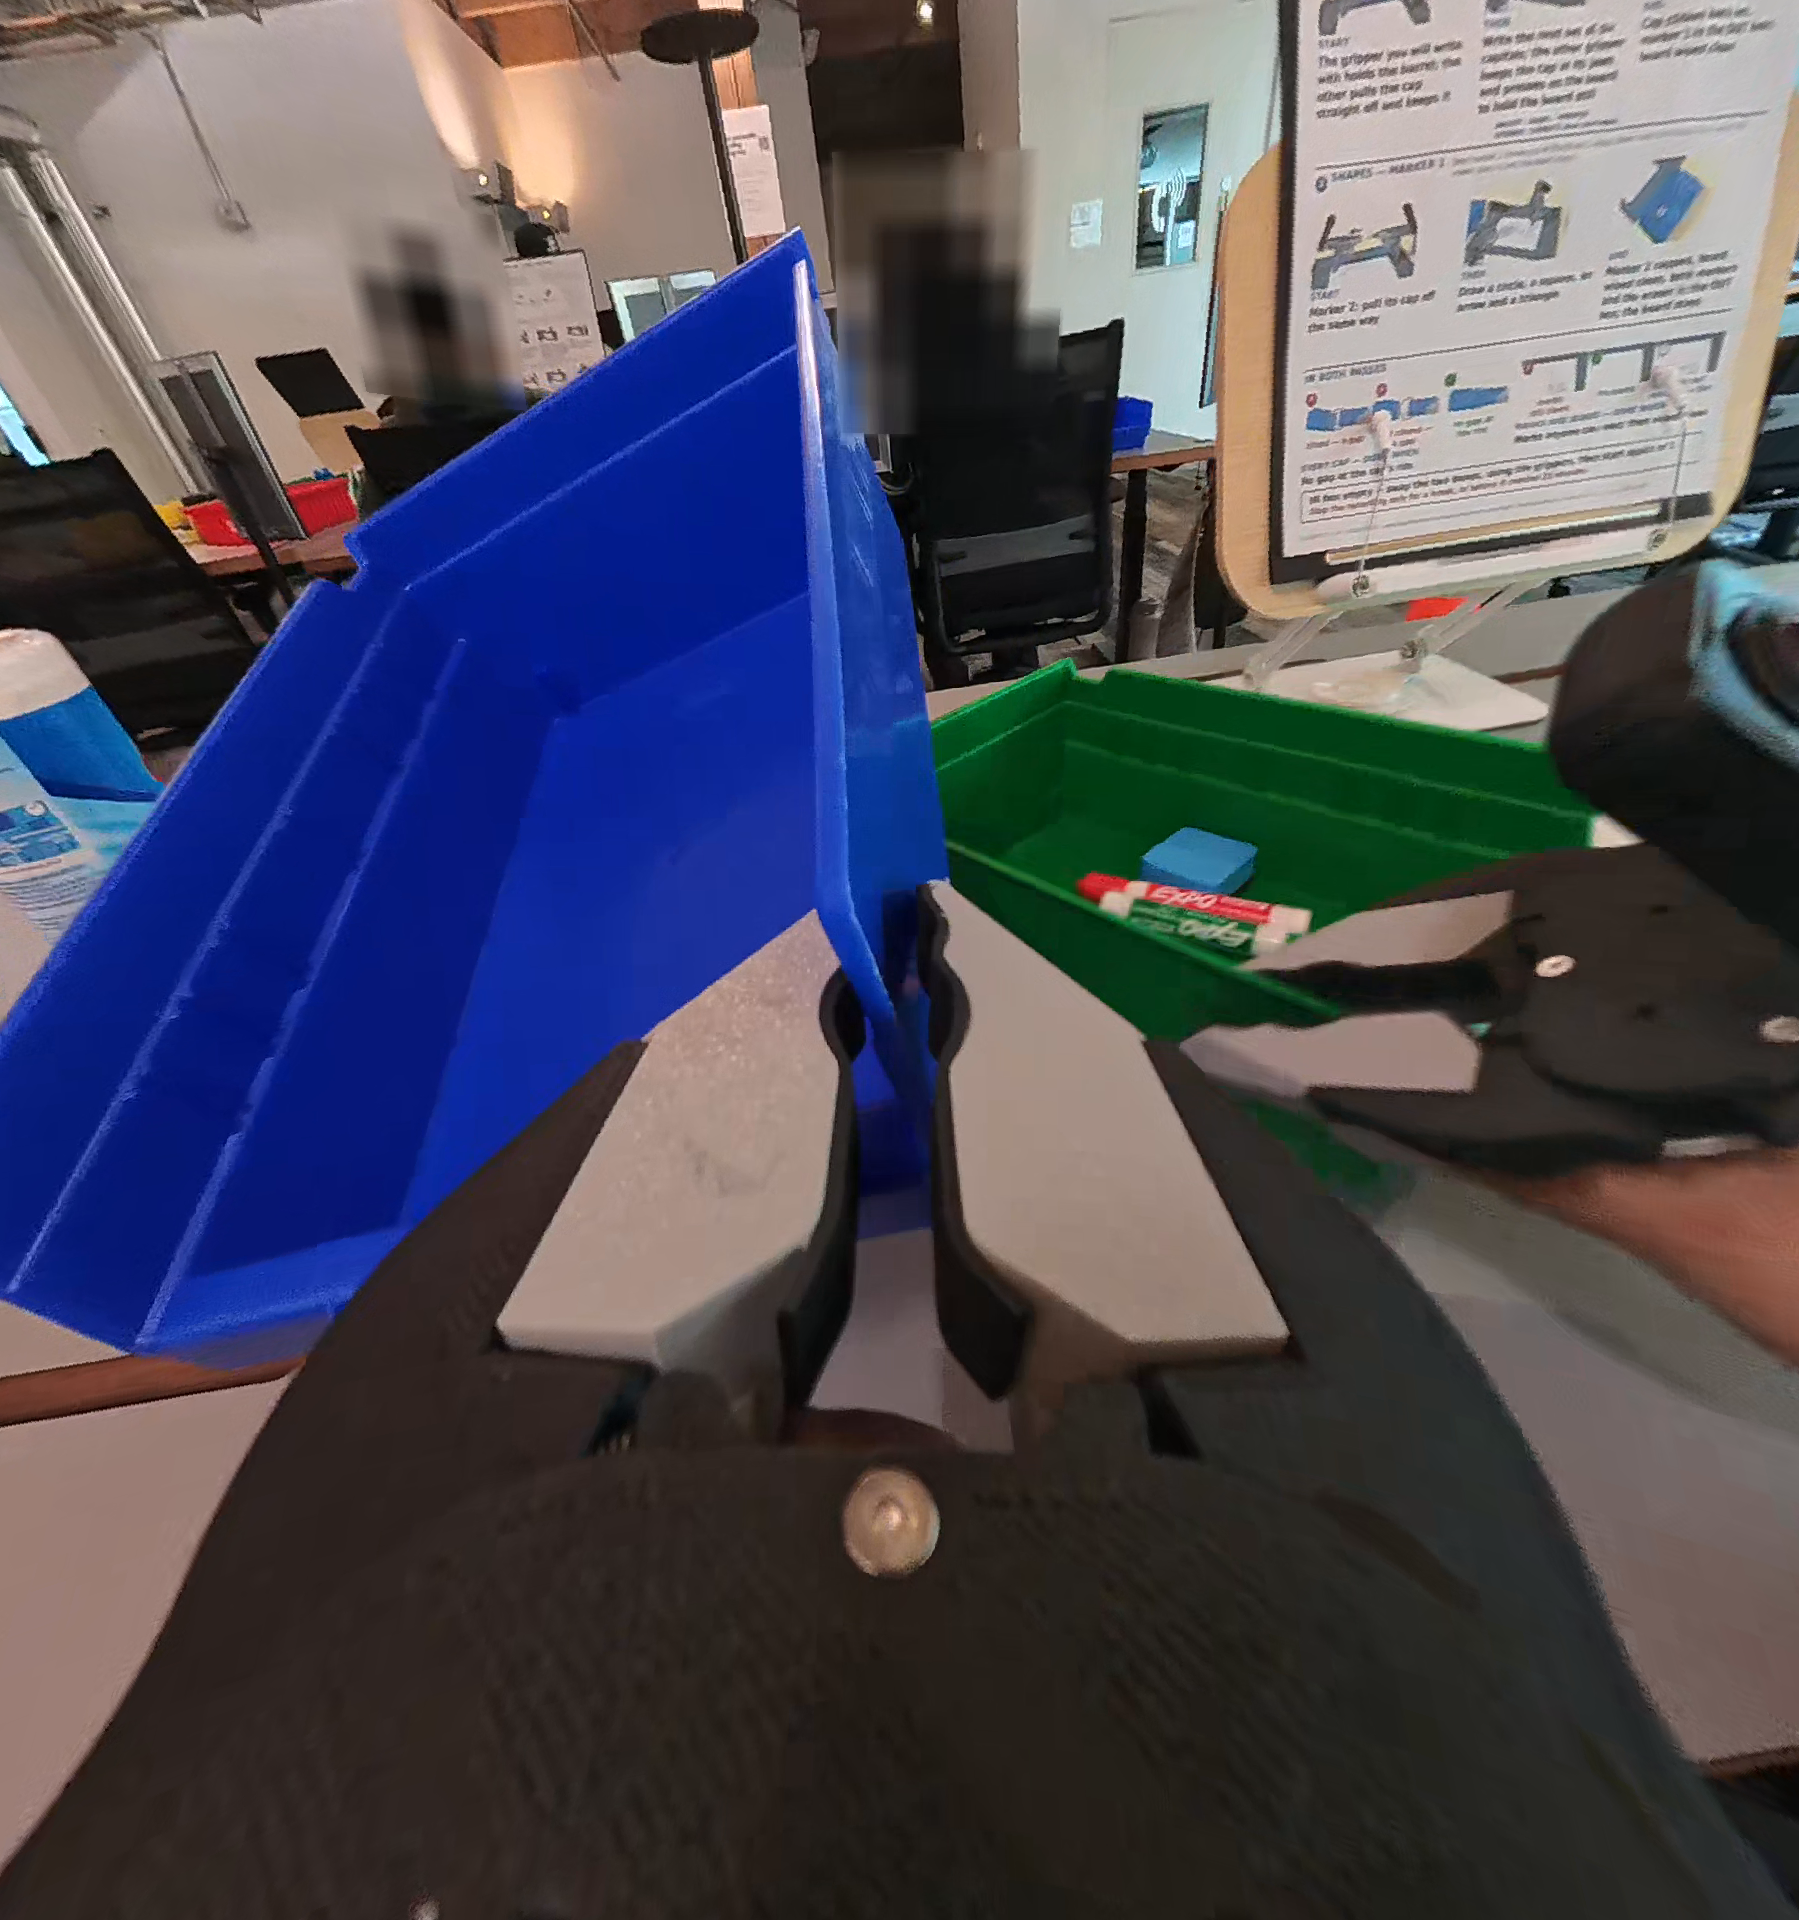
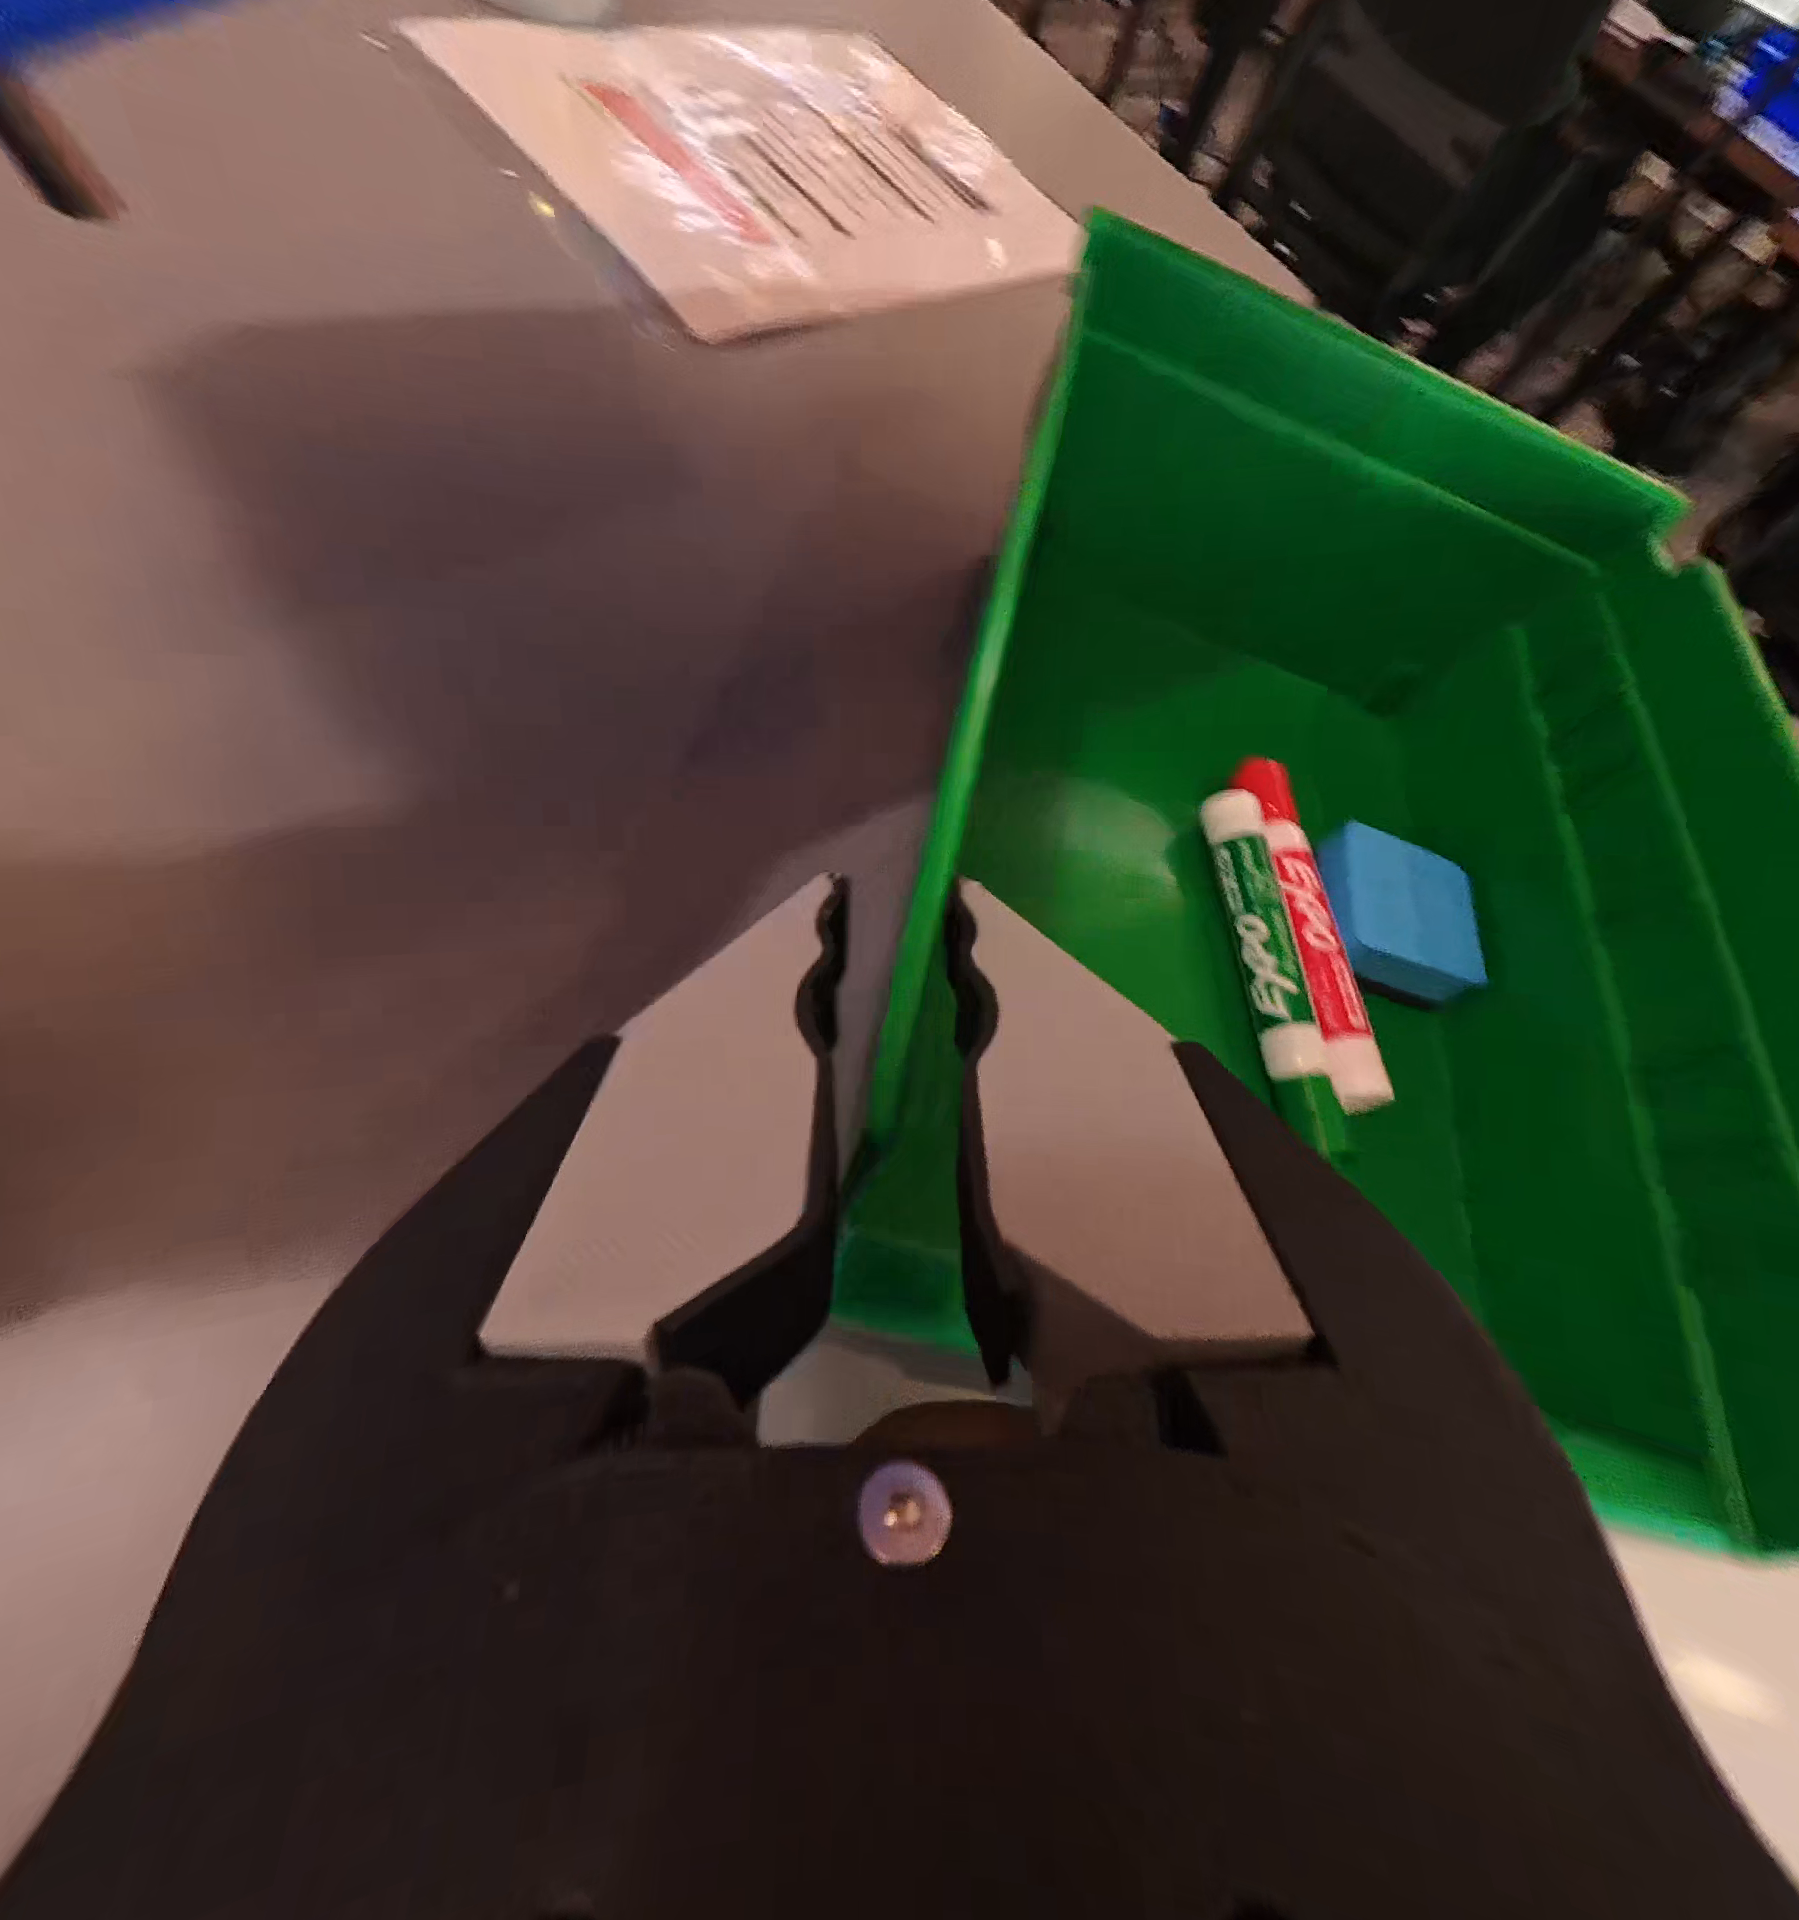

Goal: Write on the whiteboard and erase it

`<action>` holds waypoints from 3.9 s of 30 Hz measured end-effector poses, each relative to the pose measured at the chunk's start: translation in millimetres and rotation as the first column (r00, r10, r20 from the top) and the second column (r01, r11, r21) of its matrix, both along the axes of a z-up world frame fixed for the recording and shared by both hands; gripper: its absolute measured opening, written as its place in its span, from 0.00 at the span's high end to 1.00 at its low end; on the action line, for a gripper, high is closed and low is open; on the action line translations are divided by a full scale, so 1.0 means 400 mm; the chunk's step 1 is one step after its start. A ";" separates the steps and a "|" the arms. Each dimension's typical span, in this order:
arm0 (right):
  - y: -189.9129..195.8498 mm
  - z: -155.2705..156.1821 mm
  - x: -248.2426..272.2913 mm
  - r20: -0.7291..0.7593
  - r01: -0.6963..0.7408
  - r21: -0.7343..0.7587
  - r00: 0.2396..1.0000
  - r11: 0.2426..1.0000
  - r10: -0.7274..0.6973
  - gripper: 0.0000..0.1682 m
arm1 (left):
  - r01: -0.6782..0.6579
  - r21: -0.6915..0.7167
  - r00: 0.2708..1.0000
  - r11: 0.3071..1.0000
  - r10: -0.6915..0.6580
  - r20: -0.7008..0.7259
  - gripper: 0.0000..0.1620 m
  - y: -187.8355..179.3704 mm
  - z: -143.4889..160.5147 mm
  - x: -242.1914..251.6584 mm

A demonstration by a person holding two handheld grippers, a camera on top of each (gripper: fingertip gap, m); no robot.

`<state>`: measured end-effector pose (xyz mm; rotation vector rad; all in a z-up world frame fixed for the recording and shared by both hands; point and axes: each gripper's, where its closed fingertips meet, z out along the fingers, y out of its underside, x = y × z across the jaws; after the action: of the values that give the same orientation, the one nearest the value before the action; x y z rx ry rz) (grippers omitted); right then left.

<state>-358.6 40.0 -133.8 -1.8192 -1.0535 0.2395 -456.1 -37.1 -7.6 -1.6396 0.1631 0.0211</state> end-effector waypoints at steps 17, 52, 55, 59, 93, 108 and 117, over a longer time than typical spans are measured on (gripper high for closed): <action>0.057 0.150 0.370 -0.302 0.053 -0.050 0.951 0.997 -0.066 0.84 | -0.069 0.049 0.997 0.996 0.067 0.046 0.97 -0.037 0.030 -0.066; -0.135 0.216 1.096 -0.273 0.133 -0.122 0.948 0.984 -0.162 0.72 | 0.411 0.064 0.911 0.909 -0.406 -0.078 0.98 -0.050 0.143 0.484; -0.171 0.245 1.214 -0.364 0.181 -0.118 0.907 0.976 -0.212 0.72 | 0.516 0.020 0.852 0.856 -0.510 -0.121 0.98 -0.045 0.139 0.669; -0.205 0.252 1.329 -0.356 0.243 -0.125 0.894 0.962 -0.272 0.71 | 0.649 -0.068 0.746 0.758 -0.651 -0.139 0.98 -0.037 0.082 0.923; -0.195 0.126 1.487 -0.063 0.532 -0.173 0.834 0.829 -0.548 0.69 | 0.621 -0.455 0.727 0.638 -0.686 0.031 0.74 0.304 -0.247 1.278; -0.079 0.067 1.760 -0.204 0.759 -0.177 0.595 0.627 -0.777 0.94 | 0.807 -0.497 0.362 0.319 -0.932 -0.012 0.70 0.032 -0.365 1.466; -0.107 0.284 1.659 -0.485 0.629 0.056 0.696 0.776 -0.529 0.70 | 0.838 -0.479 0.359 0.261 -0.925 0.123 0.71 -0.079 -0.378 1.340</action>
<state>305.1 -3.0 -20.2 -1.6887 -0.1330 0.1306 80.1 -68.6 -158.8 -1.7960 1.3651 -0.8323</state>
